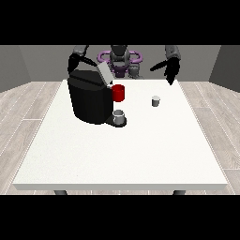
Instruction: Insert the coffee pod into the coffee machine and close the lid
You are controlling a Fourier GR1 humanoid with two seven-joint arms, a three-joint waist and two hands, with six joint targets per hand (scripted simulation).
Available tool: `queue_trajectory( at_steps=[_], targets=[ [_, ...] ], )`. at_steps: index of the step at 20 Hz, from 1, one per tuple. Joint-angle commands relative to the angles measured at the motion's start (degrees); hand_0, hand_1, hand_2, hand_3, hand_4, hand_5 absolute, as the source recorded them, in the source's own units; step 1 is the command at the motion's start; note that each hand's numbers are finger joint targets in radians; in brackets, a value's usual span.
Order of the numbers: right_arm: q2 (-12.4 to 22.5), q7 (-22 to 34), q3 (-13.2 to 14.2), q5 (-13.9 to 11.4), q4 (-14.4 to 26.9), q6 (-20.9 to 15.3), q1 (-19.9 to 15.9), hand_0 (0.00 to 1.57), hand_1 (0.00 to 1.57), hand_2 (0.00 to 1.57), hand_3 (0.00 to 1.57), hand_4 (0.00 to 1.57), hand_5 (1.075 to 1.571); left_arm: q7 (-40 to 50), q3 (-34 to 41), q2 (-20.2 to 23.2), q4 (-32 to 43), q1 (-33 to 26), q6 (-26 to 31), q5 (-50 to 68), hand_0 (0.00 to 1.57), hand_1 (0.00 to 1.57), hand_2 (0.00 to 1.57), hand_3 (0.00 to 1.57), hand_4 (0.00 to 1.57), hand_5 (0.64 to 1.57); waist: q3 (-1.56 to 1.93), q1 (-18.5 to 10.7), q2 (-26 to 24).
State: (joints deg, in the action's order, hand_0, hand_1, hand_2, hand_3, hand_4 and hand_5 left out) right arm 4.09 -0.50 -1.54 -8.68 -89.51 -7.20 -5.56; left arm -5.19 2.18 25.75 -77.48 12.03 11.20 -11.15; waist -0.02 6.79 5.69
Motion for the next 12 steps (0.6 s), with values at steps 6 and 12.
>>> queue_trajectory(
  at_steps=[6, 12],
  targets=[
    [-4.0, 2.5, -4.4, -1.1, -1.8, -3.1, -3.7, 0.0, 0.0, 0.0, 0.0, 0.0, 1.571, -2.8, 1.1, 5.0, 14.9, 9.5, 2.8, -6.0, 0.0, 0.0, 0.0, 0.0, 0.0, 1.571, -0.02, 3.4, 6.6],
    [-2.4, 3.4, -2.8, -2.7, 1.2, -2.9, -5.8, 0.0, 0.0, 0.0, 0.0, 0.0, 1.571, -4.5, -1.9, 4.0, 20.9, 12.5, -0.5, -13.3, 0.0, 0.0, 0.0, 0.0, 0.0, 1.571, 0.0, 2.8, 8.4]
  ],
)
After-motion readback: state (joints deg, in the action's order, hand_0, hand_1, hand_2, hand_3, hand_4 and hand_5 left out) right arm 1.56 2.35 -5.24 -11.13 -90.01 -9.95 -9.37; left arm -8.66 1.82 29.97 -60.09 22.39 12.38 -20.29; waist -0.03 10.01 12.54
